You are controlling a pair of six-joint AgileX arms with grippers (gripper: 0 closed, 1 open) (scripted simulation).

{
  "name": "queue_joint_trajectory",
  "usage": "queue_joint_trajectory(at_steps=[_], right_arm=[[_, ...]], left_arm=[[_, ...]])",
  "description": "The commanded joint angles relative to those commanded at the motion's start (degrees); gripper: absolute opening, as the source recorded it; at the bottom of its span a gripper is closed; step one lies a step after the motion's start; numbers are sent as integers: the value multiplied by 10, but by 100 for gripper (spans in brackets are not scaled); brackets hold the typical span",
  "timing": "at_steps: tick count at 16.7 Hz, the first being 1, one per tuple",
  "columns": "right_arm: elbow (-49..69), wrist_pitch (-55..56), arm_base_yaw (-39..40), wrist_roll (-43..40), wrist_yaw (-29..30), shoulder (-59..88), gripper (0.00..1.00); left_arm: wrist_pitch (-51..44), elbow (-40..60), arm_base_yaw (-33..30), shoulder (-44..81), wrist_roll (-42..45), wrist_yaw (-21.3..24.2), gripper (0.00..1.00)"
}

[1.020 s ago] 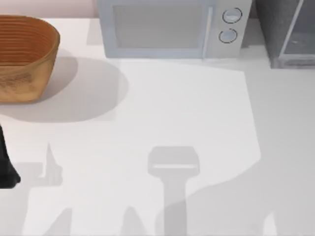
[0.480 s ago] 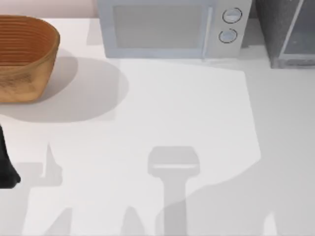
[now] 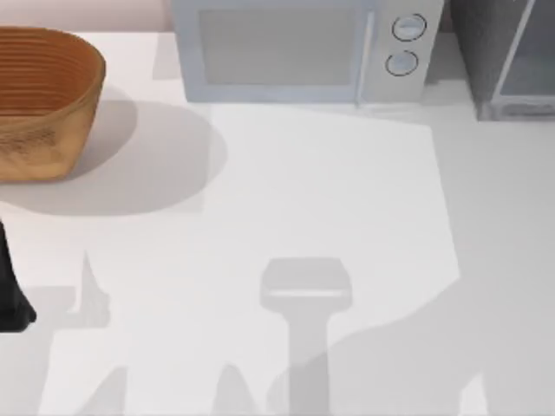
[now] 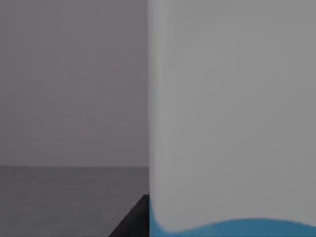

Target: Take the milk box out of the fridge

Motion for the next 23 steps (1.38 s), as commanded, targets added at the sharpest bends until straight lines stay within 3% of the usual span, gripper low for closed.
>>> queue_joint_trajectory(at_steps=[6, 12, 23], right_arm=[[16, -75, 0, 1, -1, -57, 0], [6, -70, 0, 1, -4, -64, 0], [-253, 32, -38, 3, -41, -216, 0]], left_arm=[[0, 0, 0, 0, 0, 0, 100], [0, 0, 0, 0, 0, 0, 100], [0, 0, 0, 0, 0, 0, 100]])
